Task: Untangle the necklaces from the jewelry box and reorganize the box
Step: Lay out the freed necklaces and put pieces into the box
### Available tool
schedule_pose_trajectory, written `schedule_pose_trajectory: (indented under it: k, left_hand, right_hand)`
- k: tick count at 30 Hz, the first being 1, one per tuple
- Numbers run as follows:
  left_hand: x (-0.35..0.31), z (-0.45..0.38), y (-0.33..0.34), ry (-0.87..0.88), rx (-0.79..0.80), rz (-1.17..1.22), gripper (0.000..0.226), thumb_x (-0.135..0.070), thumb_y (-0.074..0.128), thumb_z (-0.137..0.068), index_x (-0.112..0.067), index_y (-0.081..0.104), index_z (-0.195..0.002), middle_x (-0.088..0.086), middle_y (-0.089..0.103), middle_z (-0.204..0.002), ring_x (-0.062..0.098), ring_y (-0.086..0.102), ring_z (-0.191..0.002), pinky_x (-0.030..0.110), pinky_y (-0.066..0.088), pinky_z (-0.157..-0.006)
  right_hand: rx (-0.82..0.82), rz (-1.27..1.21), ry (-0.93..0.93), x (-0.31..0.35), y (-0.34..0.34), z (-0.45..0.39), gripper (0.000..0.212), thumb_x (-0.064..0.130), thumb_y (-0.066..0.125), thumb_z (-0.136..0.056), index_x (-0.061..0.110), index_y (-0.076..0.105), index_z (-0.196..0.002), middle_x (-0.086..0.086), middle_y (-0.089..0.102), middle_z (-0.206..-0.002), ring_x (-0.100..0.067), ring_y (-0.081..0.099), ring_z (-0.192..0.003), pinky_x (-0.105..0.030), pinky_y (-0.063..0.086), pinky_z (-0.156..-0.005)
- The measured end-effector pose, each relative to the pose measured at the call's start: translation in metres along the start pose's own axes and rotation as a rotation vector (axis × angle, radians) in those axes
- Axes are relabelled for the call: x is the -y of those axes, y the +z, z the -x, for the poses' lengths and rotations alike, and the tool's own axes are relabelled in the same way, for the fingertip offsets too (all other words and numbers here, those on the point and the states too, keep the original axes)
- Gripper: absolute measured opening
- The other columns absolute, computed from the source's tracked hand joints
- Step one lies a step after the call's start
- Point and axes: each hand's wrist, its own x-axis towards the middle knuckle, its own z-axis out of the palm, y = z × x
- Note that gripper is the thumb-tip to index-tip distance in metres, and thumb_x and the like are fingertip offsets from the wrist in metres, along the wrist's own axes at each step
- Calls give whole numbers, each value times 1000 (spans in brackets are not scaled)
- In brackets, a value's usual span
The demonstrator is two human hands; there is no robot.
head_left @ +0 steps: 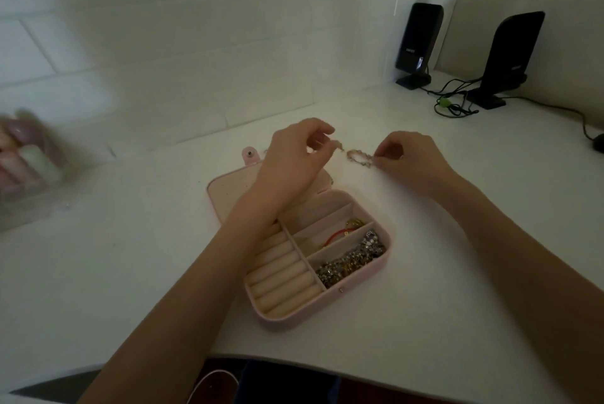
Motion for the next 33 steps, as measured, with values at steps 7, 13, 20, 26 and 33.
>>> schedule_pose_trajectory:
  k: [7, 13, 20, 26, 33]
  left_hand:
    - [14, 3, -2, -20, 126, 144, 29, -17, 71, -83, -21, 65, -112, -10, 67, -104, 2, 61, -102, 26, 48, -96]
    - [-1, 11, -13, -138, 377, 534, 25, 0, 68, -80, -13, 64, -101, 3, 73, -87, 15, 70, -87, 27, 55, -85]
    - [-7, 42, -43, -103, 209, 390, 22, 6, 69, -76, -15, 68, -84, -2, 69, -75, 9, 65, -70, 16, 52, -68]
    - [-7, 73, -27, 27, 252, 39, 14, -11, 76, -73, -24, 70, -73, -10, 69, -70, 4, 63, -66, 15, 51, -63]
    - [12, 80, -23, 132, 286, -180, 38, -41, 67, -74, -37, 61, -111, -19, 59, -104, 1, 49, -98, 17, 40, -84]
  right_hand:
    - [95, -150, -129, 26, -12, 15, 17, 10, 63, -89, 26, 57, -86, -4, 64, -88, -16, 62, -78, -25, 53, -69]
    - [51, -694, -280, 79, -31, 36, 16, -5, 69, -80, 3, 60, -90, -24, 64, -84, -17, 65, -68, -23, 55, -66]
    - [363, -595, -185, 77, -44, 39, 17, -4, 72, -75, 1, 63, -89, -6, 69, -74, -10, 66, -62, -19, 53, -61]
    - [607, -234, -181, 74, -37, 41, 10, 9, 78, -75, 12, 69, -79, 3, 70, -67, -11, 62, -59, -21, 49, -56]
    - [290, -144, -252, 55, -18, 26, 6, 23, 70, -85, 26, 71, -89, 5, 70, -87, -10, 62, -74, -20, 50, -74]
